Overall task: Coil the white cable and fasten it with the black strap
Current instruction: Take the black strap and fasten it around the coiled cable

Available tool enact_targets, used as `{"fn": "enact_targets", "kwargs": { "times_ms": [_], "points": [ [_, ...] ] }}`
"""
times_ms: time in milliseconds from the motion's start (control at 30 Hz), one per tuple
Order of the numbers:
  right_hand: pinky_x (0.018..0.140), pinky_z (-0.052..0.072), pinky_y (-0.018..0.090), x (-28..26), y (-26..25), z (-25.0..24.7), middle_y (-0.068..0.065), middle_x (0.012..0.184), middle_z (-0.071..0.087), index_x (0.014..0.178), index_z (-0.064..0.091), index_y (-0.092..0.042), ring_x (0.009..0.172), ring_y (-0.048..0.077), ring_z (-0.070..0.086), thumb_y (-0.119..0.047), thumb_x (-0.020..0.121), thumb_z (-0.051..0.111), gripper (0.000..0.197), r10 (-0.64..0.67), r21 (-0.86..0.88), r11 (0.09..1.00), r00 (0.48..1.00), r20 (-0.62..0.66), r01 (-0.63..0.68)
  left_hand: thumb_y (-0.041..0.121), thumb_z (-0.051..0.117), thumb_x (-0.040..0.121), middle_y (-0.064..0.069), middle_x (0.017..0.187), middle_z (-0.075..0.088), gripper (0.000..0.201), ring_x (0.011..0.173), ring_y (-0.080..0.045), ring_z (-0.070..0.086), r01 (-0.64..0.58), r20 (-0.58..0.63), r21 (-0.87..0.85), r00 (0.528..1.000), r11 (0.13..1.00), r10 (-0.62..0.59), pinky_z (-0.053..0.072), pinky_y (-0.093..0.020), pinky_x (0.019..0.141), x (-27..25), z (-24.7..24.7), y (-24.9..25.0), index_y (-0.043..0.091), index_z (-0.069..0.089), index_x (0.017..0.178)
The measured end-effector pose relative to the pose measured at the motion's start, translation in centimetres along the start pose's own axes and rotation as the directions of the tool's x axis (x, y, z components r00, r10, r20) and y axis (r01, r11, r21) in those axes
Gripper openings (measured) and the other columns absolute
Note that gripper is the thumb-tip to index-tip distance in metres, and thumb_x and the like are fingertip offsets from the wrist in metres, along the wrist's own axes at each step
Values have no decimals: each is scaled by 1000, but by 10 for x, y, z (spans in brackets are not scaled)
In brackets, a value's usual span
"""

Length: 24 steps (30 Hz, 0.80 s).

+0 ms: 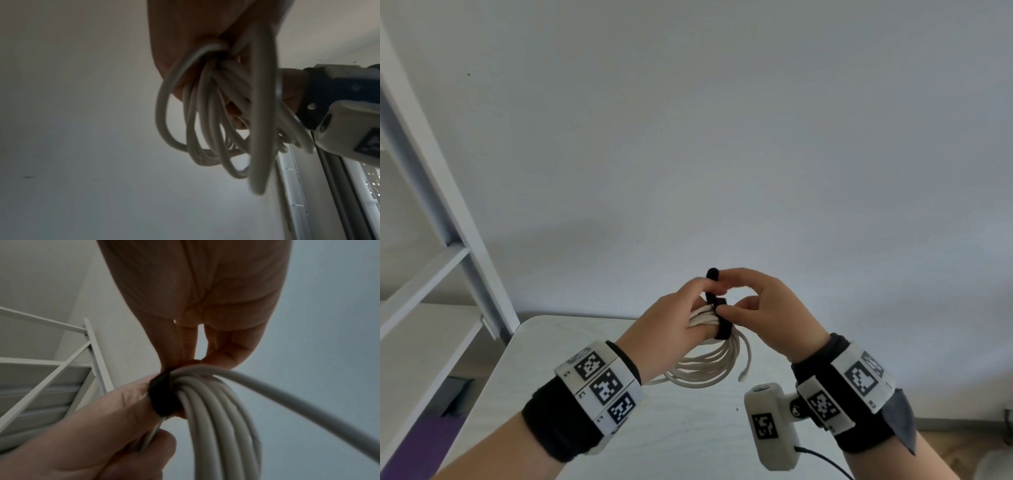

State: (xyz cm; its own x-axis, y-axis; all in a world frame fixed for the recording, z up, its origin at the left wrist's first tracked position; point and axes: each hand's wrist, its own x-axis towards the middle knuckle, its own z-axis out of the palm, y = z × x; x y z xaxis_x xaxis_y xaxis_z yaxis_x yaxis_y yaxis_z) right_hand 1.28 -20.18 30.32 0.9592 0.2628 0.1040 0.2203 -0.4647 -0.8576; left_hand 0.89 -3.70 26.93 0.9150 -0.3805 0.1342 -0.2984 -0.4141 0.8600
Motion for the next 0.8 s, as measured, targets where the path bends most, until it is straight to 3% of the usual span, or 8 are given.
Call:
{"fn": "enact_targets", "kwargs": {
  "times_ms": [167, 267, 367, 500, 600, 700, 800],
  "points": [
    [57, 47, 12, 3, 4, -1, 0, 87, 71, 89, 66, -25, 55, 4, 59, -5, 78, 67, 23, 43, 111, 993, 999, -9, -42, 21, 67, 83, -4, 80, 70, 40, 69, -18, 62, -47, -54, -44, 998, 998, 44, 47, -28, 66, -3, 3, 4, 40, 38, 101],
    [55, 46, 16, 5, 7, -1, 8, 86, 72, 82, 66, -19, 59, 11, 60, -4, 76, 69, 16, 65, 169, 984, 998, -3, -64, 21, 67, 83, 0, 84, 71, 34, 74, -12, 66, -65, -40, -48, 997, 997, 63, 51, -30, 74, -3, 4, 4, 42, 44, 99],
    [56, 47, 20, 6, 10, -4, 10, 85, 73, 79, 67, -16, 65, 16, 61, 1, 76, 68, 17, 81, 211, 974, 996, 23, -84, 19, 68, 83, 3, 91, 73, 24, 82, -7, 68, -64, -40, -81, 997, 995, 61, 52, -30, 80, -3, 4, 3, 34, 53, 95],
    [64, 48, 26, 8, 14, -10, 8, 85, 72, 81, 72, -16, 73, 21, 60, -5, 69, 66, 17, 120, 305, 939, 982, 148, -161, 14, 67, 83, 6, 97, 74, 20, 89, -5, 68, -51, -44, -133, 998, 990, 46, 53, -29, 84, -4, 4, 3, 26, 56, 96],
    [61, 48, 21, 10, 15, -17, 5, 78, 69, 82, 73, -17, 65, 16, 59, -5, 74, 66, 16, 133, 331, 922, 967, 216, -200, 16, 68, 83, 9, 97, 73, 19, 87, -2, 67, -47, -58, -140, 998, 989, 39, 52, -22, 82, -4, 4, 3, 26, 57, 95],
    [56, 46, 18, 12, 12, -21, -1, 67, 67, 78, 73, -17, 55, 8, 56, -2, 84, 59, 22, 130, 267, 947, 972, 197, -181, 16, 69, 82, 11, 95, 73, 19, 85, 1, 67, -35, -68, -148, 997, 988, 25, 50, -17, 79, -4, 5, 2, 25, 59, 95],
    [55, 45, 15, 18, 8, -20, -8, 70, 69, 72, 69, -22, 53, 2, 56, -7, 84, 60, 21, 86, 31, 996, 994, 67, -88, 18, 69, 82, 13, 92, 72, 18, 84, 2, 66, -10, -51, -137, 999, 990, 3, 50, -15, 78, -4, 7, 2, 25, 61, 96]
  ]
}}
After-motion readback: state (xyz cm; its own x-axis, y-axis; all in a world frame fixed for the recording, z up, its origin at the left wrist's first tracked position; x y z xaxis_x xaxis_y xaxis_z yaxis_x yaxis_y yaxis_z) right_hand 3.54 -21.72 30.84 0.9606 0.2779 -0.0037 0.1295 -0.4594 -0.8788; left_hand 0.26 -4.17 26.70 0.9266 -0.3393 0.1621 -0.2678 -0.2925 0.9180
